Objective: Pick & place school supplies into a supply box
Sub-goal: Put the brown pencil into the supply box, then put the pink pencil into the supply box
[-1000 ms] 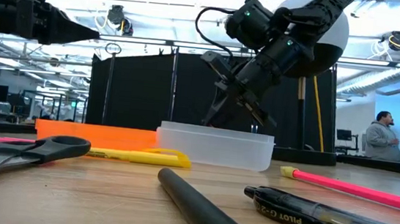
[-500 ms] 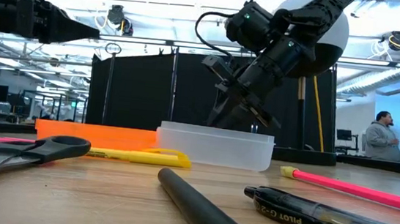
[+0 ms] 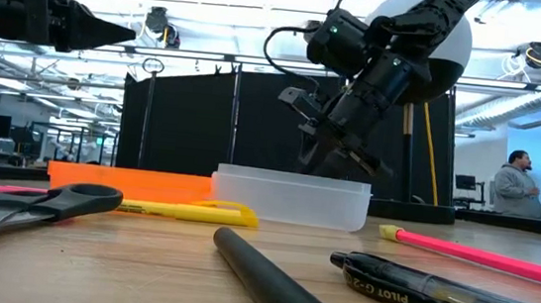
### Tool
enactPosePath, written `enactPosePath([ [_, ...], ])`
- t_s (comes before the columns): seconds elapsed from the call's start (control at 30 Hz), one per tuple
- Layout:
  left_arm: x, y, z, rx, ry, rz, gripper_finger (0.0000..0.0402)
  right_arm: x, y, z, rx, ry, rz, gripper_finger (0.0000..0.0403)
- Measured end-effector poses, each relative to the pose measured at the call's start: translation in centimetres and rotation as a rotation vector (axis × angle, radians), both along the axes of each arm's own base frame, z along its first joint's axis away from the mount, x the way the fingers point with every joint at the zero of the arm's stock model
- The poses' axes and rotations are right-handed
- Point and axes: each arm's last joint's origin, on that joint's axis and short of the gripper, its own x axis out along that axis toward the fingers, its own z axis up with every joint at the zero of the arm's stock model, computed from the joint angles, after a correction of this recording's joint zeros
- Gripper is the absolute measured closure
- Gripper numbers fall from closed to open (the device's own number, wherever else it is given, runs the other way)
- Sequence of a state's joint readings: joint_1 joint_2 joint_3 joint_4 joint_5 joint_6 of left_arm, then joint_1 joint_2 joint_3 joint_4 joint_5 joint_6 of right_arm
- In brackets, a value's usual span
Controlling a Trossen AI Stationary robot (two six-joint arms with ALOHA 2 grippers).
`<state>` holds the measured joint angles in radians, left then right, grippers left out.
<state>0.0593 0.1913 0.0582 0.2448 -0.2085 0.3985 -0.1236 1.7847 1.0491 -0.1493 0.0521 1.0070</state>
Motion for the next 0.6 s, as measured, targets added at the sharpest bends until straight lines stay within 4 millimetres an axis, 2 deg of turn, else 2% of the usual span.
enactPosePath([
  [0.17,0.0,0.0,0.0,0.0,0.0,0.0,0.0366,-0.3,0.0,-0.1,0.005,0.04,-0.004,0.0286],
  [0.33,0.0,0.0,-0.1,-0.001,0.007,0.0,0.0366,0.0,0.0,0.4,0.001,-0.01,0.005,0.0262],
  [0.43,0.0,0.0,-0.1,-0.016,0.008,-0.002,0.0366,0.3,0.1,1.7,-0.014,-0.11,0.057,0.0257],
  [0.6,0.0,0.0,-0.2,-0.017,0.012,-0.002,0.0366,0.5,0.5,5.2,-0.075,-0.299,0.136,0.0262],
])
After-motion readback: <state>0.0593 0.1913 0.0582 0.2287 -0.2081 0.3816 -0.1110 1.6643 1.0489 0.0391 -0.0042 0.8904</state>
